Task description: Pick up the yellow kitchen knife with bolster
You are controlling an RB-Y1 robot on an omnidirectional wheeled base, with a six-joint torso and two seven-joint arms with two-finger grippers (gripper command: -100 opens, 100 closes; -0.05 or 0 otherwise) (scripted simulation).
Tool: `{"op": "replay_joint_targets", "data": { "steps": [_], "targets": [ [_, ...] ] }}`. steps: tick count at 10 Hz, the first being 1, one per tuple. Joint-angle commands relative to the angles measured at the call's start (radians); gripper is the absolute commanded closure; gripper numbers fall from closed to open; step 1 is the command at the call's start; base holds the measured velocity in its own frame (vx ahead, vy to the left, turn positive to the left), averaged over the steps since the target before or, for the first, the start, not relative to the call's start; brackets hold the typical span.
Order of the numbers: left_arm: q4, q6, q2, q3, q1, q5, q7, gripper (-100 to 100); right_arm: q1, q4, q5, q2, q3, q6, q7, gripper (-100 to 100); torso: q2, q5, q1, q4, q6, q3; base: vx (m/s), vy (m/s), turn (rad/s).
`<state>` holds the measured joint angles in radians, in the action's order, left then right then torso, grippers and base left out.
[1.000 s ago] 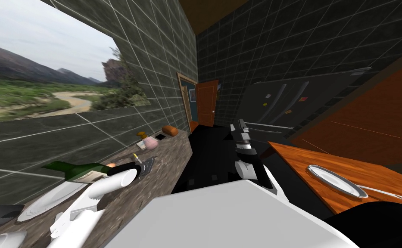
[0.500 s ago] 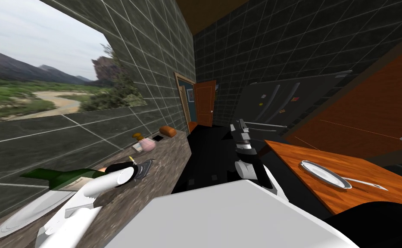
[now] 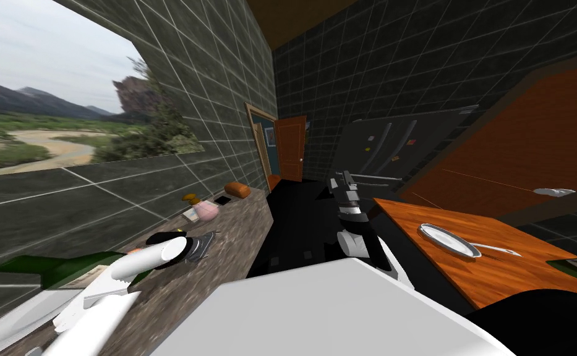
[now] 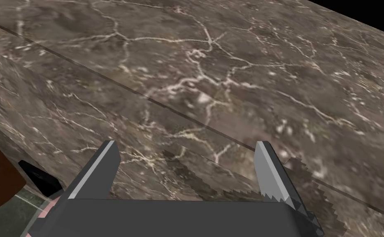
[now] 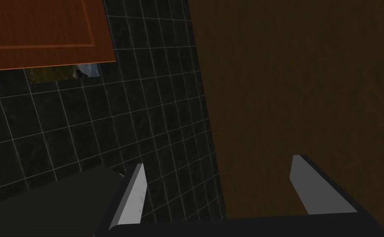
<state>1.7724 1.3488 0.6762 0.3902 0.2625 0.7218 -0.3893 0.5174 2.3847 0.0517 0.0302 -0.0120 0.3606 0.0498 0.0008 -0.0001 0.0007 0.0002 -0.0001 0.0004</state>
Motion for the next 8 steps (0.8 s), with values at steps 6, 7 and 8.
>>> {"op": "replay_joint_targets", "data": {
  "steps": [6,7,8],
  "targets": [
    [-0.076,0.178,0.056,0.043,-0.040,0.070,-0.080,-100,0.000,0.000,0.000,0.000,0.000,0.000,0.000,0,0.001,0.000,0.002,0.000,0.000,0.000,-0.014,0.016,-0.077],
    [-0.105,0.208,0.075,0.057,-0.055,0.092,-0.109,-100,0.000,0.000,0.000,0.000,0.000,0.000,0.000,0,0.001,0.001,0.002,0.000,-0.001,0.000,-0.023,0.043,-0.129],
    [-0.105,0.230,0.075,0.057,-0.055,0.092,-0.109,-100,0.000,0.000,0.000,0.000,0.000,0.000,0.000,0,0.001,0.001,0.003,0.000,0.000,0.000,-0.015,0.042,-0.070]
  ]
}}
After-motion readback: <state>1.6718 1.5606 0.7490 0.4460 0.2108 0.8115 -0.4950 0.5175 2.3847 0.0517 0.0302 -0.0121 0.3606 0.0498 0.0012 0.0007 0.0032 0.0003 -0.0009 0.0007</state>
